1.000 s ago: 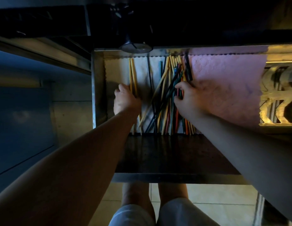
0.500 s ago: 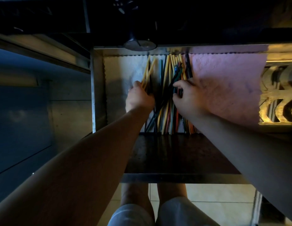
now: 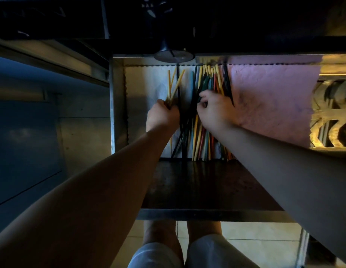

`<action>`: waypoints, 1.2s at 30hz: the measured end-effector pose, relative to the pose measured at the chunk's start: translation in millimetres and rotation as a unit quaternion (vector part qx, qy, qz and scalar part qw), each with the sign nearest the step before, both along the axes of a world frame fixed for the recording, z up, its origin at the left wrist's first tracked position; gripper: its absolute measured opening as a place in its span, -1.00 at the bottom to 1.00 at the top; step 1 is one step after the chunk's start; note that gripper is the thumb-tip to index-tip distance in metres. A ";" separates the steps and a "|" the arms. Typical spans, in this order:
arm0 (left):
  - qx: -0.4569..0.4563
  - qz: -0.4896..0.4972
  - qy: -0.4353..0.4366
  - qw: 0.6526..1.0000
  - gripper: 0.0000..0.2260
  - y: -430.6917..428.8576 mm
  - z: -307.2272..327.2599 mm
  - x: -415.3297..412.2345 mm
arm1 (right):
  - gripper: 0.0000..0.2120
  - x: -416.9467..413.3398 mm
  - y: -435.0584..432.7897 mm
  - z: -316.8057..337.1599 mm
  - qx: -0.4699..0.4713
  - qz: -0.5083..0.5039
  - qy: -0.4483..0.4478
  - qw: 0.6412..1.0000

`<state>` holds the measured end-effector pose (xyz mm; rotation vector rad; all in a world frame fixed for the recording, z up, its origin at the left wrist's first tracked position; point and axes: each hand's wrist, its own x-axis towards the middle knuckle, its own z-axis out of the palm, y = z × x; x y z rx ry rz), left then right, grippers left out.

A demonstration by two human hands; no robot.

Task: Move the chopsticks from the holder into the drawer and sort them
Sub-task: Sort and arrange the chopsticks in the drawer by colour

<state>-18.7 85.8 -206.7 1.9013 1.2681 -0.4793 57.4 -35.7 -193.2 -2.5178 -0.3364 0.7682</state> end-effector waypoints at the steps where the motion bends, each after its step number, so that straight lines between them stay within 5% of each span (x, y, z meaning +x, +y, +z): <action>1: -0.002 -0.006 -0.008 1.000 -0.79 0.0 0.6 -2.2 | -0.73 -1.0 2.4 0.3 0.003 -0.003 -0.002 1.000; 7: -0.021 -0.006 -0.011 1.000 -0.93 -1.6 1.0 -8.2 | -0.82 -4.2 5.1 4.0 0.004 0.007 -0.033 0.999; 17: -0.076 -0.003 0.012 0.997 -0.65 -9.4 -1.9 -10.2 | -0.76 2.5 21.5 -4.6 -0.137 0.026 -0.010 0.990; 21: -0.059 -0.001 -0.001 0.998 -0.77 -9.0 -2.9 -12.6 | -0.72 4.3 29.5 -9.1 -0.183 0.027 0.005 0.983; 36: -0.055 0.016 -0.024 0.998 -0.84 -1.2 2.3 -15.5 | -0.72 3.9 40.7 -20.8 -0.178 -0.082 0.047 0.979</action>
